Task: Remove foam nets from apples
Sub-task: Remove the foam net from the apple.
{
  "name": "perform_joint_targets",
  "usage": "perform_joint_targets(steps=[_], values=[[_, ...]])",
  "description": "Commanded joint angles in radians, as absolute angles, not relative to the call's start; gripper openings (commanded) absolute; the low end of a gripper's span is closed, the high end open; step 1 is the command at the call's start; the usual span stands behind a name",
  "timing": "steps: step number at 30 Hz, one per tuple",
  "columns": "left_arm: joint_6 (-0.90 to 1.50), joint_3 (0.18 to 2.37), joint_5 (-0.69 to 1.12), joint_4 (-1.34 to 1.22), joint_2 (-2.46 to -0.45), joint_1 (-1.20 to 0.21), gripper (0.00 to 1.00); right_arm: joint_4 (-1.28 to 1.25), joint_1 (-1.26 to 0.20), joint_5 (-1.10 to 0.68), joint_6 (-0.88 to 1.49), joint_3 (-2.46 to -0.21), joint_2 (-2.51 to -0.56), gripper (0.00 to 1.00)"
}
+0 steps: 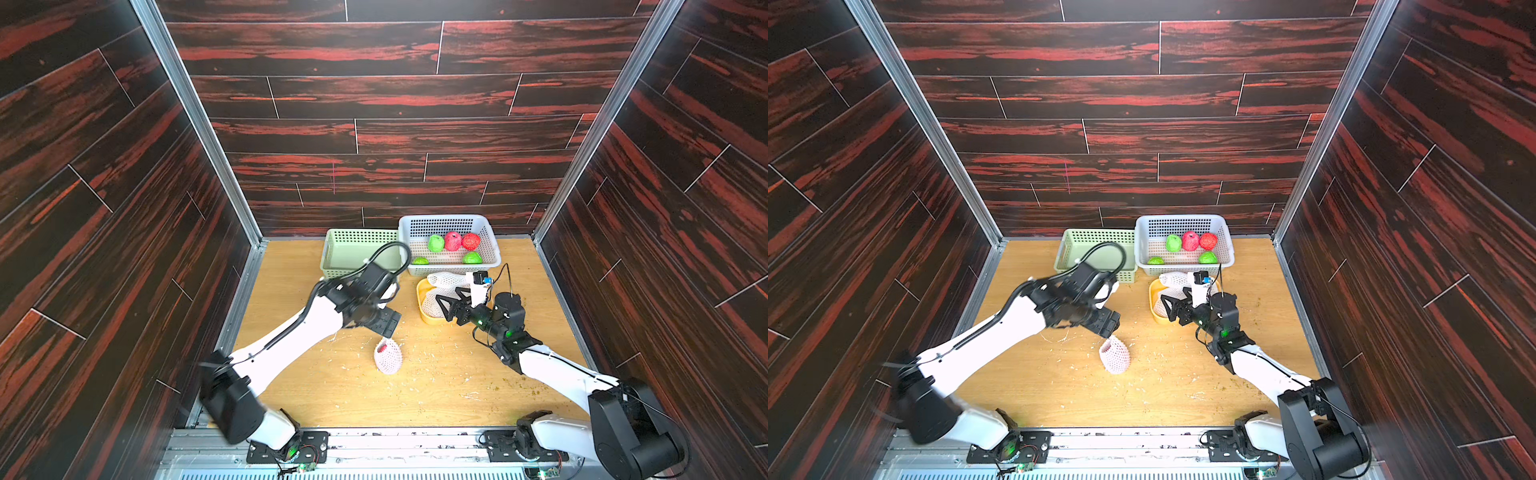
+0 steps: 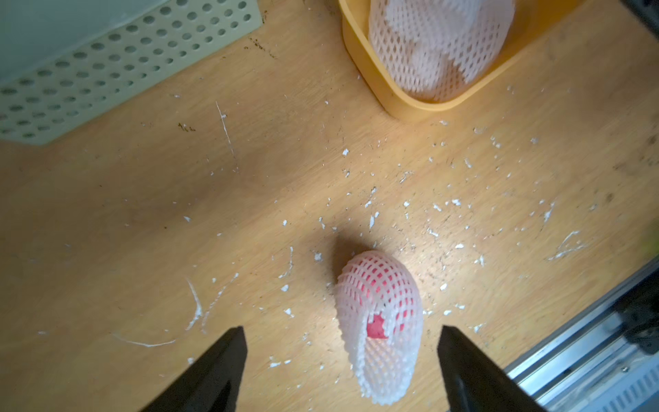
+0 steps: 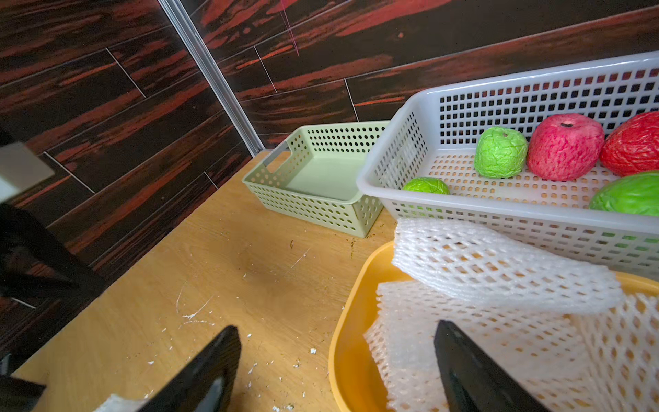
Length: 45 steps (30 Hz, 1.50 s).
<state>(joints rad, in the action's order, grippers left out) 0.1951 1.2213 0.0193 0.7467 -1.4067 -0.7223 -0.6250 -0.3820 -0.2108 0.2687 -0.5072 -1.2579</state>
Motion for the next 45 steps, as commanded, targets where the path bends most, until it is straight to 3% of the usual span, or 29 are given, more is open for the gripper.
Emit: perform_joint_targets(steps=[1, 4, 8, 27, 39, 45], values=[[0.201, 0.953, 0.032, 0.342, -1.26, -0.761, 1.0, -0.685, -0.387, -0.238, 0.26, -0.48, -1.271, 0.89], [0.219, 0.708, 0.02, 0.071, -1.118, -0.782, 1.0, -0.791, -0.387, -0.329, 0.26, -0.441, -1.268, 0.91], [0.229, 0.535, 0.033, -0.125, -1.047, -0.786, 1.0, -0.996, -0.396, -0.471, 0.27, -0.367, -1.267, 0.94], [0.271, 0.433, 0.028, -0.439, -1.284, -0.808, 1.0, -0.95, -0.399, -0.486, 0.275, -0.4, -1.294, 0.95], [0.265, 0.435, 0.052, -0.461, -1.333, -0.808, 0.77, -0.929, -0.4, -0.47, 0.271, -0.404, -1.29, 0.95], [0.265, 0.419, 0.044, -0.476, -1.339, -0.807, 0.59, -0.913, -0.4, -0.457, 0.269, -0.411, -1.292, 0.95]])
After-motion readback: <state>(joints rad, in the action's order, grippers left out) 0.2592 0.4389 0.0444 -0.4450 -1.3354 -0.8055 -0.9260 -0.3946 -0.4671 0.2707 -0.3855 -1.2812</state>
